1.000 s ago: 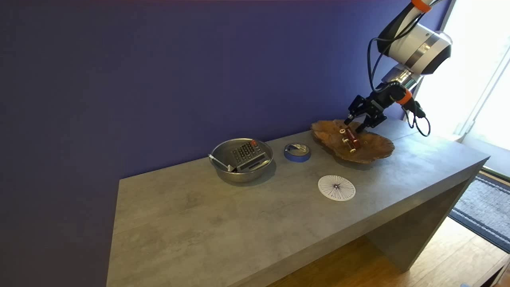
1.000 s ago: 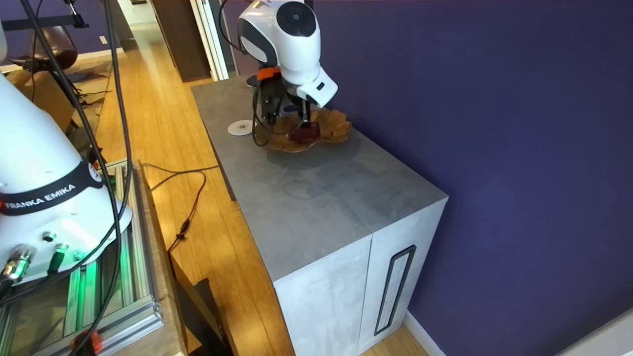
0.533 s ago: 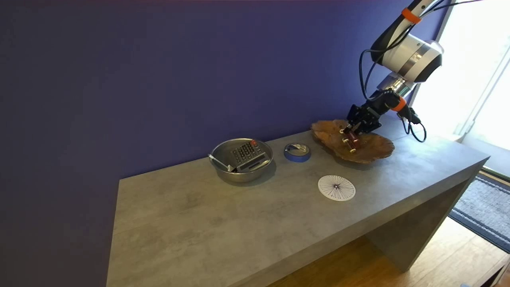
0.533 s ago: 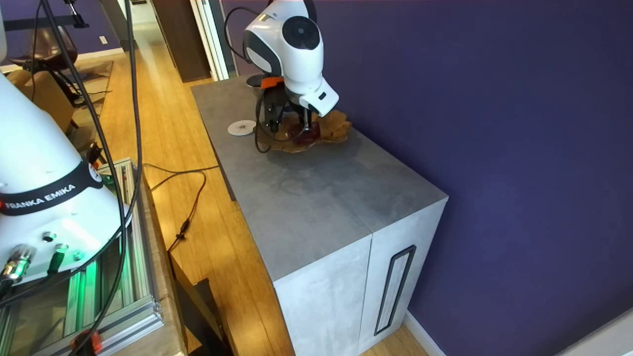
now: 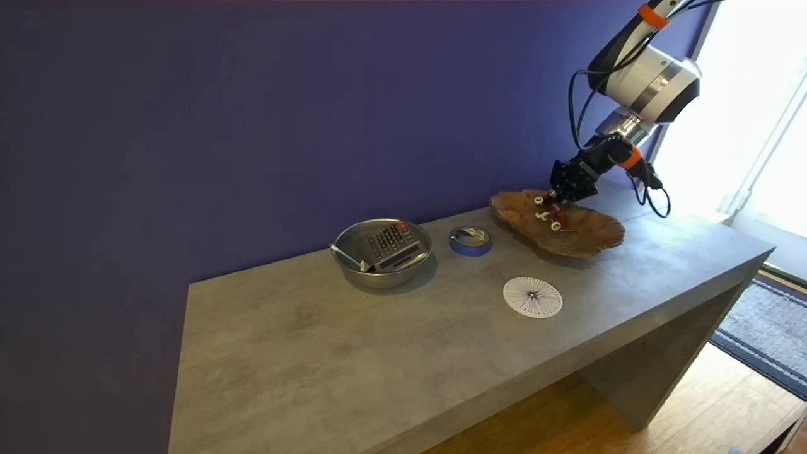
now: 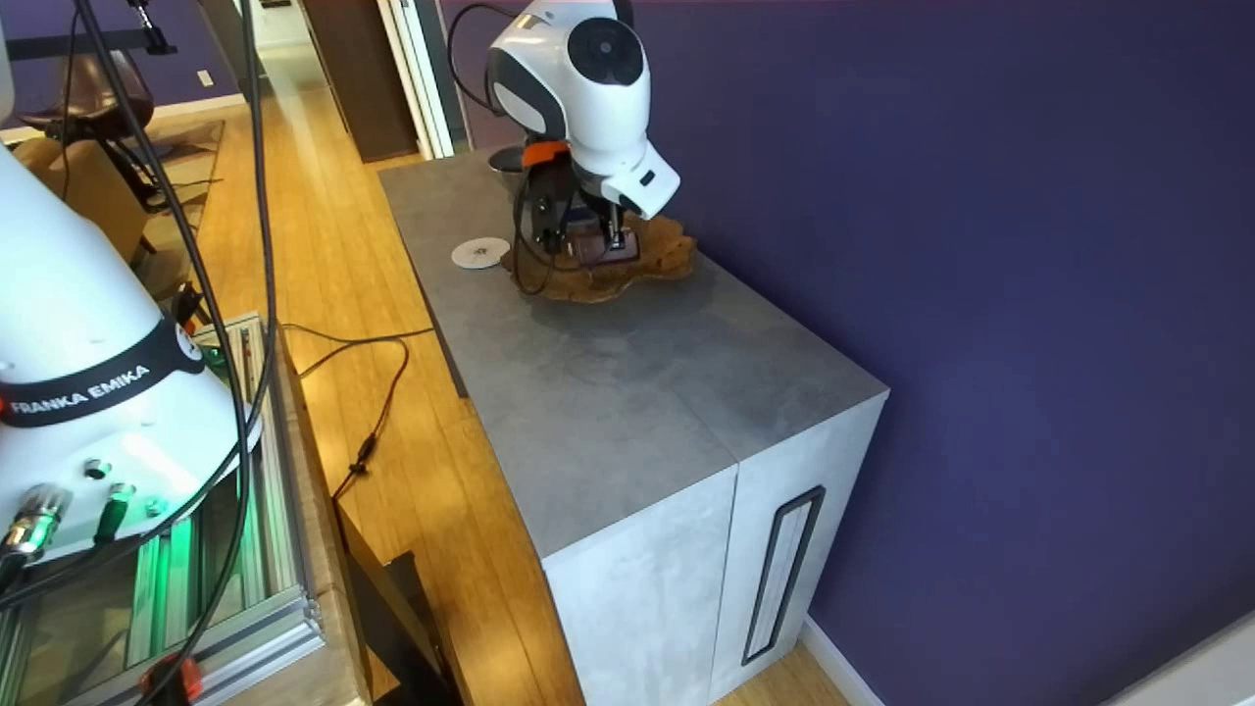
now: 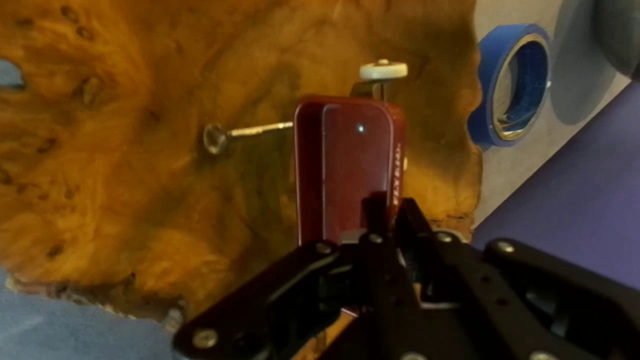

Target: Put the red wagon on the table

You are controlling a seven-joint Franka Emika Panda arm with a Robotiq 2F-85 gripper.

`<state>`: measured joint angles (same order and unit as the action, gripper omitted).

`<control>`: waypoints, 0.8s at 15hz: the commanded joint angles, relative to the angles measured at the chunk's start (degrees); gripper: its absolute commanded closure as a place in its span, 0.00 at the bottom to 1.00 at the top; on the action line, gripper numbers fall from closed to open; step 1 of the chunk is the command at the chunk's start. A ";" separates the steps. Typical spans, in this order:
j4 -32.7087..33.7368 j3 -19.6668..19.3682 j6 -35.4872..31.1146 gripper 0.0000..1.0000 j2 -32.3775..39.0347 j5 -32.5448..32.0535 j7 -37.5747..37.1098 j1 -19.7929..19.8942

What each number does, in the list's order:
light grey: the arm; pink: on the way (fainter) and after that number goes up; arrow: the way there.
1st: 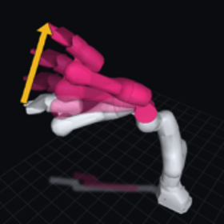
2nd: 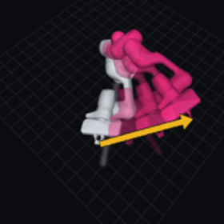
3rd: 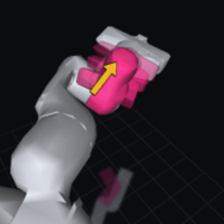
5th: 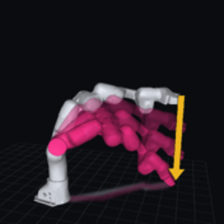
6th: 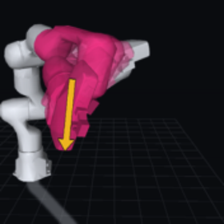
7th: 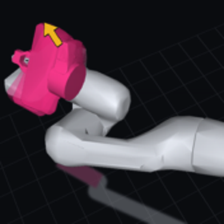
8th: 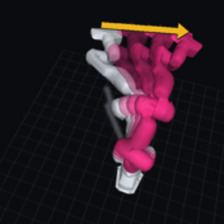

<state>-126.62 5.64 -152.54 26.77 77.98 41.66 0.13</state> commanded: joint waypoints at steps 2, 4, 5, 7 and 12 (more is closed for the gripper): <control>-5.69 -2.98 3.75 0.97 -13.47 -8.69 -1.76 0.22; -7.25 -5.40 -0.25 0.97 -17.88 -17.90 -6.44 -0.59; -7.86 -7.60 -2.19 0.97 -18.71 -22.92 -9.20 -1.53; -9.46 -9.22 -5.81 0.97 -19.84 -32.50 -14.19 -1.02; -16.67 -18.52 -15.91 0.97 -18.24 -55.98 -28.27 -5.68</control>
<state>-138.28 -6.91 -162.58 8.26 33.22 21.31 -1.18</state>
